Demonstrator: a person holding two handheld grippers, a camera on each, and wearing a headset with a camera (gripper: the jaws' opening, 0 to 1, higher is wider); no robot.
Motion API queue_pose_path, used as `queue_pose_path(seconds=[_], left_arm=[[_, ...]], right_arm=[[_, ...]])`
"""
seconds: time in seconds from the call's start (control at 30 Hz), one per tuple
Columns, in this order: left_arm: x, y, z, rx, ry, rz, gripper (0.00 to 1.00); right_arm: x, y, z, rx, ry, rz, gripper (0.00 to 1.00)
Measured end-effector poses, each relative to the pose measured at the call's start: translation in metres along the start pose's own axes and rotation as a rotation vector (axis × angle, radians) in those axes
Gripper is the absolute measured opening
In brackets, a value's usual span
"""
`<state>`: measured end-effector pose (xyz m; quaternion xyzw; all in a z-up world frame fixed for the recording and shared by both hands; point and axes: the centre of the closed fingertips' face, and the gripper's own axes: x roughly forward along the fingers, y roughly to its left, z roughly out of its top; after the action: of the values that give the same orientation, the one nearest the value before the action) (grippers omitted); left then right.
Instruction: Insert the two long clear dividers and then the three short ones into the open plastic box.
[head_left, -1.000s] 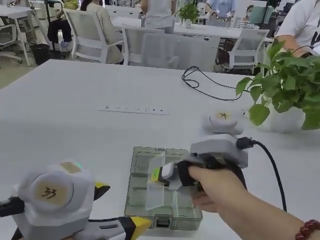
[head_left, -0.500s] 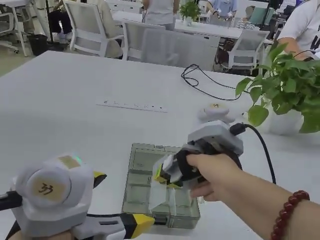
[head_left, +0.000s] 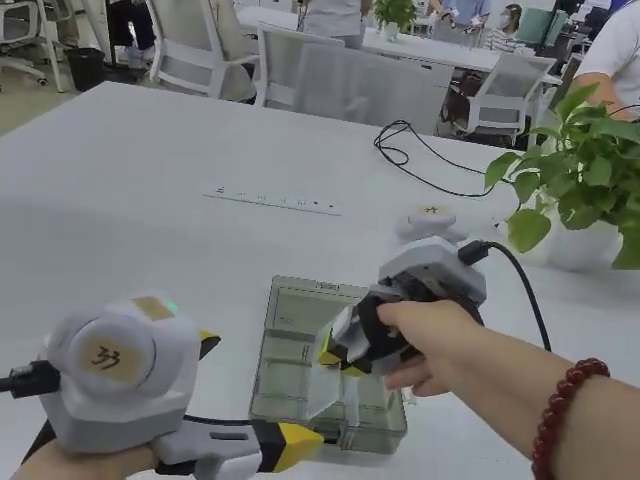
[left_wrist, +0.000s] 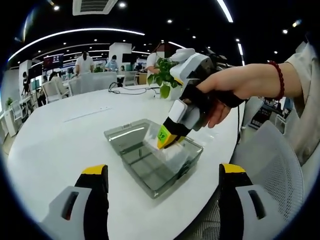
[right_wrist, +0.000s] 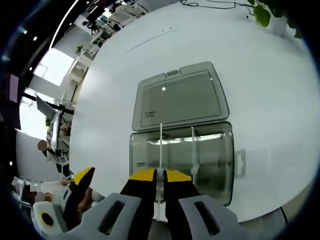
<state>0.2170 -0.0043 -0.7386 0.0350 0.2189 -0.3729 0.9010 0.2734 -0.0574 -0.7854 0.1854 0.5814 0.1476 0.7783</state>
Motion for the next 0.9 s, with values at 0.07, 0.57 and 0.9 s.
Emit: queue_pose_path(seconds=[0.07,0.57,0.9], left_arm=[[0.001,-0.001,0.0,0.002,0.001,-0.007,0.96],[0.007,0.003,0.002,0.005,-0.006,-0.017,1.0],[0.006,0.005,0.001,-0.003,-0.004,-0.013,0.99]], right_arm=[[0.002,0.0,-0.001,0.002,0.012,-0.002,0.06],[0.016,-0.001,0.001,-0.004,0.051,-0.013,0.07],[0.021,-0.003,0.0,-0.002,0.06,-0.016,0.07]])
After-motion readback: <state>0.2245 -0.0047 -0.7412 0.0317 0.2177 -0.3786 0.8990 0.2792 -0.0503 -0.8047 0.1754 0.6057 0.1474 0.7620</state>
